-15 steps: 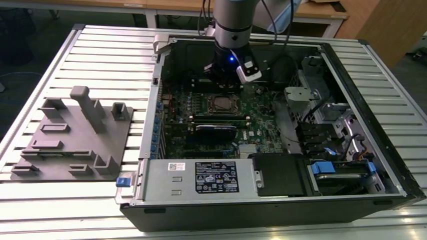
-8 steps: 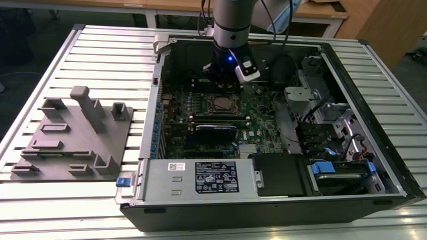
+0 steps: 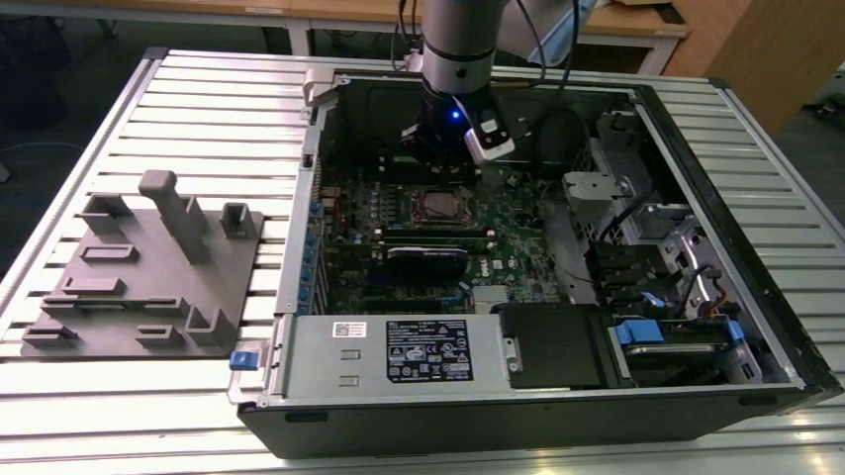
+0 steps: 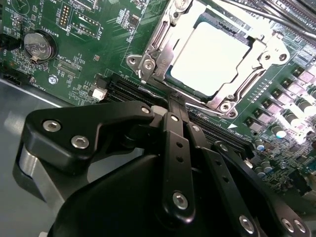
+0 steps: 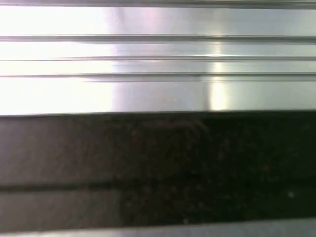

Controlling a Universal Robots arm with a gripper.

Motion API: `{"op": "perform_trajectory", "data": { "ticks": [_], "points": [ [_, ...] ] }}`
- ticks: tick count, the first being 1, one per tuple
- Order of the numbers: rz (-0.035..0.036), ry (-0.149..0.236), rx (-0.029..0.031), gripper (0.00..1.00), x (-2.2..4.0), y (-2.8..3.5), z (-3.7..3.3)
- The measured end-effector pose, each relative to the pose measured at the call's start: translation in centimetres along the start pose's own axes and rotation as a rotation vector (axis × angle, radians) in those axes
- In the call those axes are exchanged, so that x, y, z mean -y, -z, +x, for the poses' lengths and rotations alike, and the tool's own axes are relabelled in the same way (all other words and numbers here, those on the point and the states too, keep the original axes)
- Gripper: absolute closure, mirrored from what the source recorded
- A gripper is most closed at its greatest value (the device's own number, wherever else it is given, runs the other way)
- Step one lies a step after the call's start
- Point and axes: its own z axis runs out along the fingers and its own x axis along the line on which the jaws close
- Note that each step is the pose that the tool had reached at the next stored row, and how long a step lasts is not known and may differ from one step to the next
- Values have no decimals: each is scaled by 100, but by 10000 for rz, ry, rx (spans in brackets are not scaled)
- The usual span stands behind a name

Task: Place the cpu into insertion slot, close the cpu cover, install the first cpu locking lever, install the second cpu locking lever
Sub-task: 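Install the first cpu locking lever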

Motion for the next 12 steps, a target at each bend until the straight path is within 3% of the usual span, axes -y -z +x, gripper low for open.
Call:
{"op": "perform_trajectory", "data": {
  "ticks": [12],
  "points": [
    [0,0,-1,89,-5,-3,-56]
  ]
}}
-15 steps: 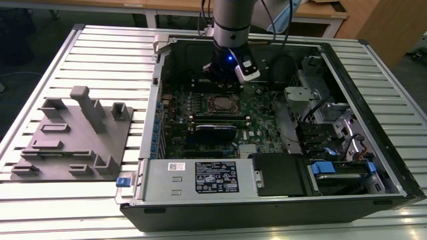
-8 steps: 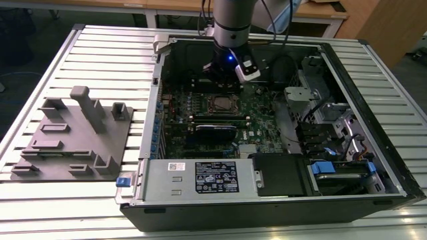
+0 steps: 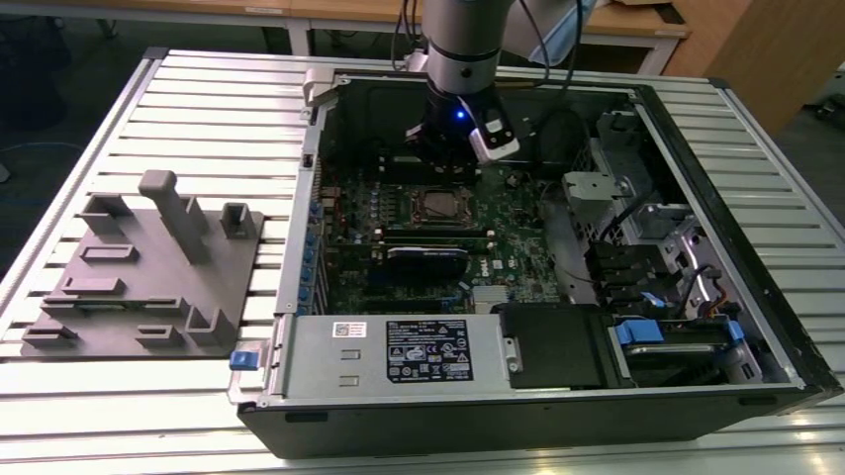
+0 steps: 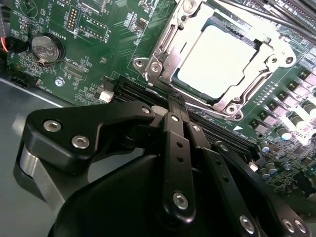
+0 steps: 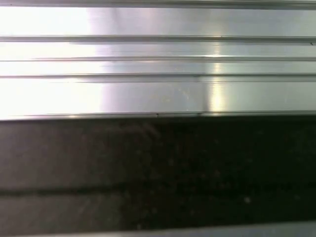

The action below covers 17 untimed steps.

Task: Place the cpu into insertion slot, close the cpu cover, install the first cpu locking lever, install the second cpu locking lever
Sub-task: 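Install the first cpu locking lever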

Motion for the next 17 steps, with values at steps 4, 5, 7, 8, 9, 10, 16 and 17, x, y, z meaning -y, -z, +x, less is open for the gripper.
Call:
{"op": "perform_trajectory", "data": {
  "ticks": [4,5,7,8,9,10,16,17],
  "points": [
    [0,0,0,89,0,0,-3],
    [1,0,0,89,0,0,-4],
    [0,2,0,89,0,0,-6],
    [0,1,0,89,-1,0,-6],
    [0,1,0,89,-1,0,-6],
    [0,0,0,89,-1,0,-6],
    [1,-1,0,89,-12,-1,-6],
    [1,0,0,89,-15,-1,-6]
  ]
}}
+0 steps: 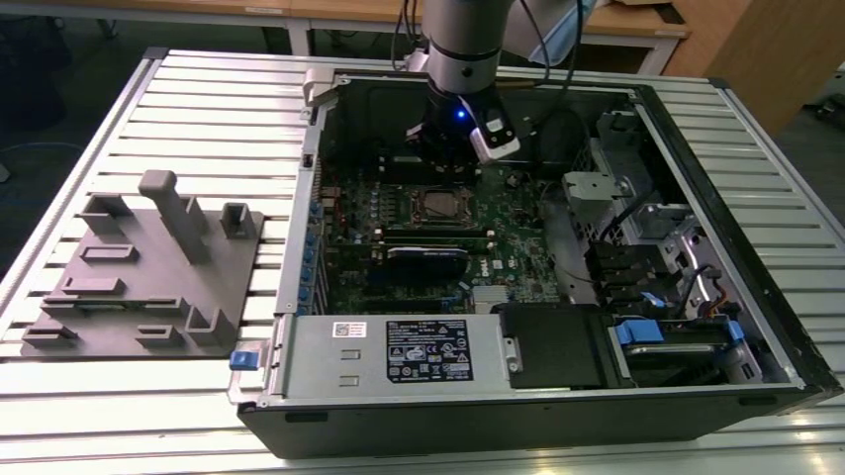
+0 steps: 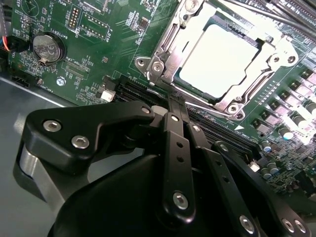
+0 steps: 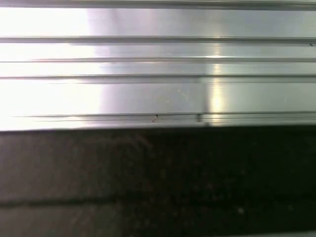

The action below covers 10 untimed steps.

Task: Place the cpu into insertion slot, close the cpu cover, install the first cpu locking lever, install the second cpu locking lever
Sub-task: 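Install the first cpu locking lever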

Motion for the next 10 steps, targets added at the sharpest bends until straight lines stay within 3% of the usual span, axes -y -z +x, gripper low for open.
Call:
{"op": "perform_trajectory", "data": {
  "ticks": [10],
  "points": [
    [-2,0,1,89,-9,-2,-22]
  ]
}}
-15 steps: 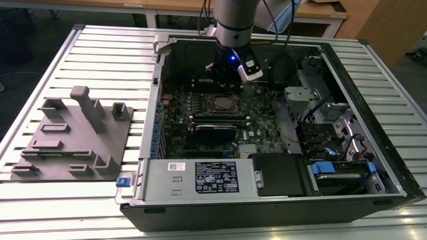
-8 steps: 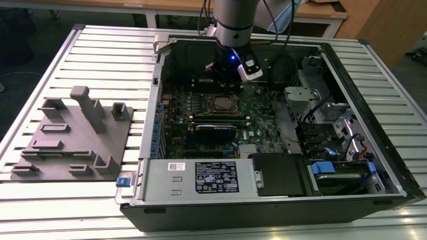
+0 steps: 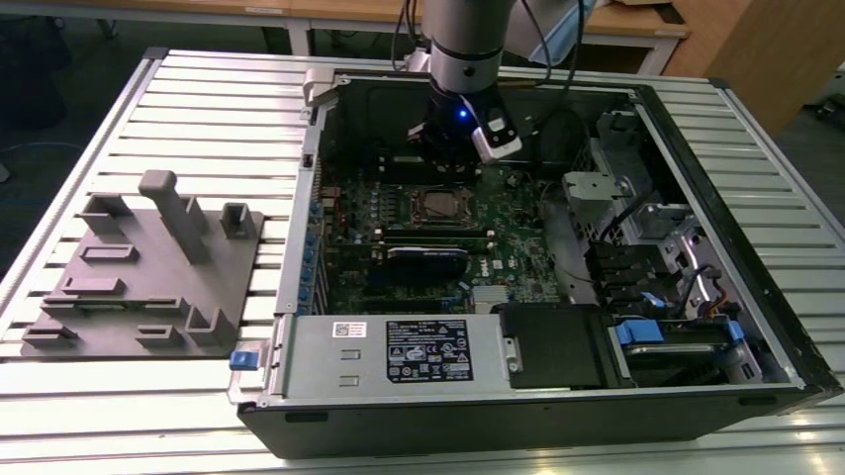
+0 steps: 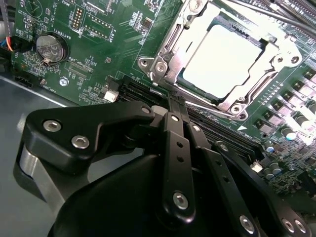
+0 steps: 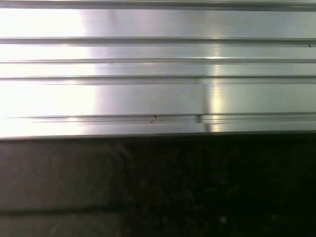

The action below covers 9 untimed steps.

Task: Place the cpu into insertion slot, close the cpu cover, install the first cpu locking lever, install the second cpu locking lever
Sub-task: 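Install the first cpu locking lever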

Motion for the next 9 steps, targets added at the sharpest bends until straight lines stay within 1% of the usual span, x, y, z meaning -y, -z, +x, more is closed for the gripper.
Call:
{"op": "perform_trajectory", "data": {
  "ticks": [5,9],
  "points": [
    [2,0,0,89,0,-1,-5],
    [16,0,0,89,0,-8,-7]
  ]
}}
